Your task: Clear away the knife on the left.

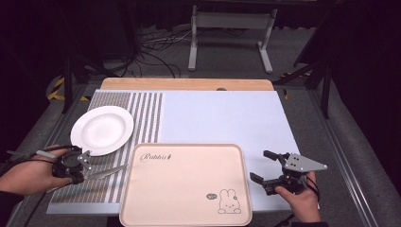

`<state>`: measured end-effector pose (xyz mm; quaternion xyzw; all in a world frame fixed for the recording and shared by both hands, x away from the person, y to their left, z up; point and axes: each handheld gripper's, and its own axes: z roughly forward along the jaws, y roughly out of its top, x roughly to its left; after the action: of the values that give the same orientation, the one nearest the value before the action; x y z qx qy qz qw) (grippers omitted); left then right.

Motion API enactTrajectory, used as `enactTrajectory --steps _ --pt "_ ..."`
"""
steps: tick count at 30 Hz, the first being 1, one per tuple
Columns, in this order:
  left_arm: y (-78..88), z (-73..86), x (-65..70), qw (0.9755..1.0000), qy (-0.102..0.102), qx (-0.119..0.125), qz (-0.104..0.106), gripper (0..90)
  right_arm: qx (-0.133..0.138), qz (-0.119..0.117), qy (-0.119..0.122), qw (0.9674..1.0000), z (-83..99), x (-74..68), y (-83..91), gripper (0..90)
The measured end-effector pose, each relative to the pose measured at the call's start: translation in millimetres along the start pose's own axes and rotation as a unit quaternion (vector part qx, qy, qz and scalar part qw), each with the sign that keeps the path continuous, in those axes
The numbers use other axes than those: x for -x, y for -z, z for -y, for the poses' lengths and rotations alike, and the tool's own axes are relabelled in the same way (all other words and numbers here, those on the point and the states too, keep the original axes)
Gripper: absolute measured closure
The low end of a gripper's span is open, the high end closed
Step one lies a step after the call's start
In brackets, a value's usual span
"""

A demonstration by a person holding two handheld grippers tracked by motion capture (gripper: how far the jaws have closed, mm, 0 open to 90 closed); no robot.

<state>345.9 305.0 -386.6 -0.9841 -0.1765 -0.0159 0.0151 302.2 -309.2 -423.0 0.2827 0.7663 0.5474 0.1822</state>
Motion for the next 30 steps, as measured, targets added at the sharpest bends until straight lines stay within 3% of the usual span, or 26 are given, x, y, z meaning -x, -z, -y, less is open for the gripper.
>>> enactTrajectory --steps 1,2,6,7,9,11,13,15,16,19,21,24,26,30 --pt "0.0 0.0 0.0 1.0 0.0 0.0 0.0 80.1 0.0 0.0 0.0 1.0 0.0 0.0 0.0 5.4" --pt "1.9 -0.6 -0.8 0.9997 0.025 -0.005 0.001 80.1 0.0 0.0 0.0 1.0 -0.1 0.0 0.0 5.4" --pt "5.4 -2.8 -2.7 0.9974 0.069 0.007 0.02 80.2 -0.006 0.003 0.002 1.0 1.5 1.0 -0.8 5.4" --pt "7.2 -4.2 -2.6 0.9949 0.092 0.023 0.033 80.2 -0.008 0.004 0.001 1.0 1.8 1.2 -0.9 5.4" --pt "8.5 -5.3 -2.2 0.9942 0.097 0.026 0.038 80.2 -0.008 0.005 0.001 1.0 1.9 1.3 -1.0 5.5" --pt "10.9 -8.5 -0.8 0.9903 0.126 0.037 0.045 80.2 -0.009 0.004 0.001 1.0 1.8 1.3 -1.1 5.4" --pt "13.1 -11.1 -0.1 0.988 0.143 0.042 0.041 80.2 -0.01 0.0 0.0 0.9999 1.9 1.1 -1.5 5.5" --pt "15.0 -12.2 -0.4 0.9874 0.147 0.043 0.038 80.2 -0.011 0.001 0.0 0.9999 1.9 0.9 -1.5 5.5" --pt "16.9 -13.6 0.5 0.9843 0.161 0.052 0.049 80.2 -0.012 0.001 0.001 0.9999 2.0 0.8 -1.6 5.5" --pt "21.2 -17.5 4.8 0.9828 0.16 0.07 0.058 80.1 -0.012 0.0 0.001 0.9999 2.2 1.2 -1.5 5.5" --pt "24.2 -20.6 7.5 0.9836 0.155 0.074 0.054 80.1 -0.012 -0.001 0.001 0.9999 2.2 1.2 -1.5 5.5" --pt "28.2 -27.3 13.2 0.9805 0.163 0.087 0.068 80.1 -0.015 -0.005 0.002 0.9999 2.5 0.5 -2.1 5.5" --pt "29.6 -31.4 16.3 0.9768 0.173 0.099 0.078 80.1 -0.015 -0.006 0.002 0.9999 2.3 0.2 -2.4 5.5" --pt "33.3 -41.8 23.4 0.9728 0.178 0.121 0.085 80.1 -0.014 -0.005 0.002 0.9999 2.2 0.2 -1.8 5.5"
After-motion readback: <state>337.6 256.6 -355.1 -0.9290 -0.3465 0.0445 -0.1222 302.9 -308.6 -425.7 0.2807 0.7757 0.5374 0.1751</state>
